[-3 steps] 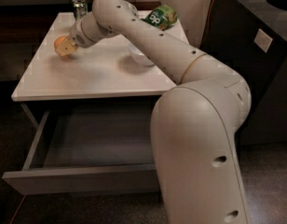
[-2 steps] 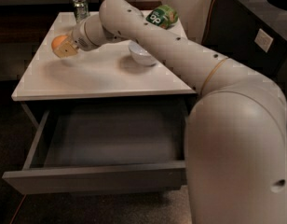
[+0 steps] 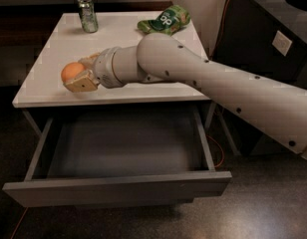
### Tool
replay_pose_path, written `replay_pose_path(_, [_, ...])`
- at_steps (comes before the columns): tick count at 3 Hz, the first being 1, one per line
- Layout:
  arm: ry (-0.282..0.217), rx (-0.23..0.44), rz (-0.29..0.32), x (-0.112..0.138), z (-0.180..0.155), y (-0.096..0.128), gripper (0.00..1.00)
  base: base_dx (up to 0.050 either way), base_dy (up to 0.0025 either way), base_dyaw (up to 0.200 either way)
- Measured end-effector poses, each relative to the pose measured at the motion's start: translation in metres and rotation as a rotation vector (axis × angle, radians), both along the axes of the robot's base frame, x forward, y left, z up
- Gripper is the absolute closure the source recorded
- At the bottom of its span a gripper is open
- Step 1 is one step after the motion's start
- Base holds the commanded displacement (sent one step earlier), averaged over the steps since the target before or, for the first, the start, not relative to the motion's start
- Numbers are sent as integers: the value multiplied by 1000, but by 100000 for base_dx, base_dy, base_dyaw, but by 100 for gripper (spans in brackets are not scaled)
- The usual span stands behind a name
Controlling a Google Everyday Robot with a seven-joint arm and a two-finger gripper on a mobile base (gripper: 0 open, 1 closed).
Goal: Place orange into top drawer
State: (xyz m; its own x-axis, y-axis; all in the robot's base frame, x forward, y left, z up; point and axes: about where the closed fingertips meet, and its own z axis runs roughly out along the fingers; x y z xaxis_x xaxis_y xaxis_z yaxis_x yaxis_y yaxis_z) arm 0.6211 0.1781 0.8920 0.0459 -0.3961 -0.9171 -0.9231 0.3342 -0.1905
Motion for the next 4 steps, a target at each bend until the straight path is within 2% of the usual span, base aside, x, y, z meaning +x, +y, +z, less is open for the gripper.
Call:
replay_pose_path(1, [24,-28,28,-38,-10,-10,100,0,0,0])
replay_pose_path(2, [74,-78,65,-69,-25,-21,100,0,0,0])
replay_pose_path(3, [103,-138,89,-96,-42,-30,100,0,0,0])
replay_pose_path(4, [128,-215,84,-110,-76,-41,100,0,0,0])
